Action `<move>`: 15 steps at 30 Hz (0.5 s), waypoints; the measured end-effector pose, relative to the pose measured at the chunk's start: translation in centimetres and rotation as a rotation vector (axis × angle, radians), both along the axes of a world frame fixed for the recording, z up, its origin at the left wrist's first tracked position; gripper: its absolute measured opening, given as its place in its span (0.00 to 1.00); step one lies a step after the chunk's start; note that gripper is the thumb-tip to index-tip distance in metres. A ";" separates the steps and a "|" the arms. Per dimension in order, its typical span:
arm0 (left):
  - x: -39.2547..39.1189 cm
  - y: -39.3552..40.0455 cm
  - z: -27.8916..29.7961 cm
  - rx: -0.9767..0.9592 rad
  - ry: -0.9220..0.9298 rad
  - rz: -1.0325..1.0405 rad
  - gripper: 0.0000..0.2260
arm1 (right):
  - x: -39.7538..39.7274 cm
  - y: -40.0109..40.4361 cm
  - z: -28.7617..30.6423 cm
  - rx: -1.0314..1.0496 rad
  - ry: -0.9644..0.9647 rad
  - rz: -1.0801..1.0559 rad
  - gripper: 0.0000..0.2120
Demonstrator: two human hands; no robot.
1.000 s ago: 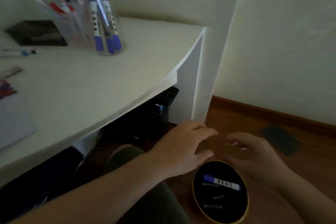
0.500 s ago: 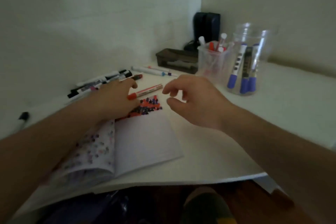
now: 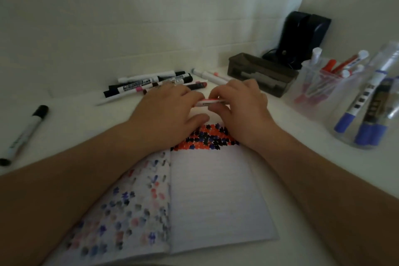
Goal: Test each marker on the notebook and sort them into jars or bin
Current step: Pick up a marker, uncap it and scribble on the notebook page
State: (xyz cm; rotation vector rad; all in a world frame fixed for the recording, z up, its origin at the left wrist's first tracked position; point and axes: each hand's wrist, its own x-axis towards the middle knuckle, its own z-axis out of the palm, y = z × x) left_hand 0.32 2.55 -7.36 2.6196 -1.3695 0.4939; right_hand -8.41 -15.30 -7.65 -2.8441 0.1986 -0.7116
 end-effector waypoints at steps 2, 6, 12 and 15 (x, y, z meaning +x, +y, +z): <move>0.0 0.1 -0.1 -0.068 -0.083 -0.076 0.24 | -0.6 0.5 0.3 0.055 -0.147 0.072 0.08; -0.7 0.7 0.1 -0.217 0.032 -0.258 0.15 | -2.4 1.3 1.4 0.641 -0.208 0.245 0.06; -1.5 1.4 0.7 -0.197 0.304 -0.336 0.11 | -3.5 1.6 1.0 1.109 -0.174 0.468 0.09; -1.4 1.6 0.8 -0.228 0.321 -0.336 0.13 | -3.5 1.7 1.0 1.165 -0.171 0.488 0.07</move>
